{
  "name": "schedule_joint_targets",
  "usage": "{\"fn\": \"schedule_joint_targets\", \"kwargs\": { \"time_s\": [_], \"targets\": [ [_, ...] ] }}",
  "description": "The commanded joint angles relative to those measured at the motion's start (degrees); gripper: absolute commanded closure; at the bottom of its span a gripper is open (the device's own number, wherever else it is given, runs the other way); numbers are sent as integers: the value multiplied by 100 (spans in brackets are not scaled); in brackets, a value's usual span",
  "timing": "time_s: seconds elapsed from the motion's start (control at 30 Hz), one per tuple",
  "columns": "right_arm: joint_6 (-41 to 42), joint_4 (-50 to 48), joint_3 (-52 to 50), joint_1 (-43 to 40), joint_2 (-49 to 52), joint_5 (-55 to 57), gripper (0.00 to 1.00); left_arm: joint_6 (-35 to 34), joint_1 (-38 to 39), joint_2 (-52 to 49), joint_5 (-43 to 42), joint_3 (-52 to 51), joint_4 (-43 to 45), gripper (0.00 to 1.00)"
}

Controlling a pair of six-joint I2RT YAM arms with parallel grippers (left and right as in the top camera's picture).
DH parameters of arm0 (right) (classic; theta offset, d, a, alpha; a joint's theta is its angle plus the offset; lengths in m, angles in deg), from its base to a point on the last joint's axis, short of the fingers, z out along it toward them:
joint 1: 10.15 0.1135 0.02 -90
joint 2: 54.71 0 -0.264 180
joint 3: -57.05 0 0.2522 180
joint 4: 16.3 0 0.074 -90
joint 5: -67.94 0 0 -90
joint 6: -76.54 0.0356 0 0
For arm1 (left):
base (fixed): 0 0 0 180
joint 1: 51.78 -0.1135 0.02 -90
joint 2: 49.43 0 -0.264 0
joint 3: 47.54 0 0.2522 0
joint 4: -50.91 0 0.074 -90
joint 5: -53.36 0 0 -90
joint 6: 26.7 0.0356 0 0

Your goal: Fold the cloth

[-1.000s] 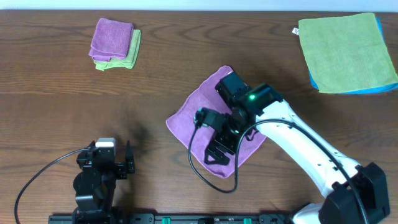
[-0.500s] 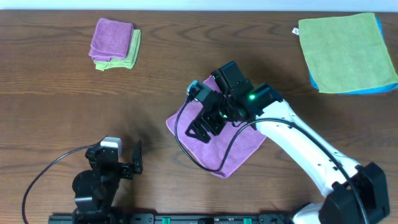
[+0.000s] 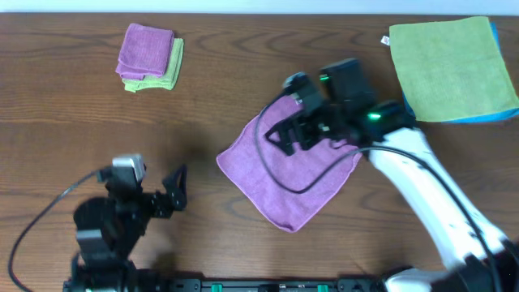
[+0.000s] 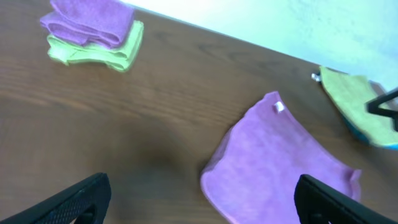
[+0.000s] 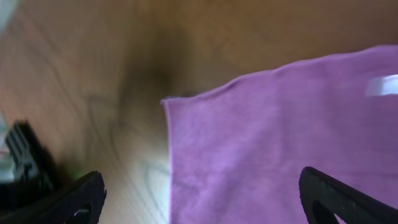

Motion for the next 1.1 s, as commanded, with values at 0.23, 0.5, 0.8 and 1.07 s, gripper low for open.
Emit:
{"fn": "schedule_joint_targets", "kwargs": {
  "time_s": [0.23,0.5,0.8,1.07],
  "targets": [
    [87,564,15,-1045,-841,-28,1,-599,142,-2951,-2334,2041,-592,5],
    [-33,809,15,-1062,-839,-24,1,-1403,155,-4454,-2426,2041,-577,4],
    [-177,787,15,-1062,-837,17,1,-857,723,-6089,-2428,2041,-411,4],
    [-175,811,15,-1062,-837,15,1,-739,1174,-6723,-2363,2041,345,0]
  ]
}}
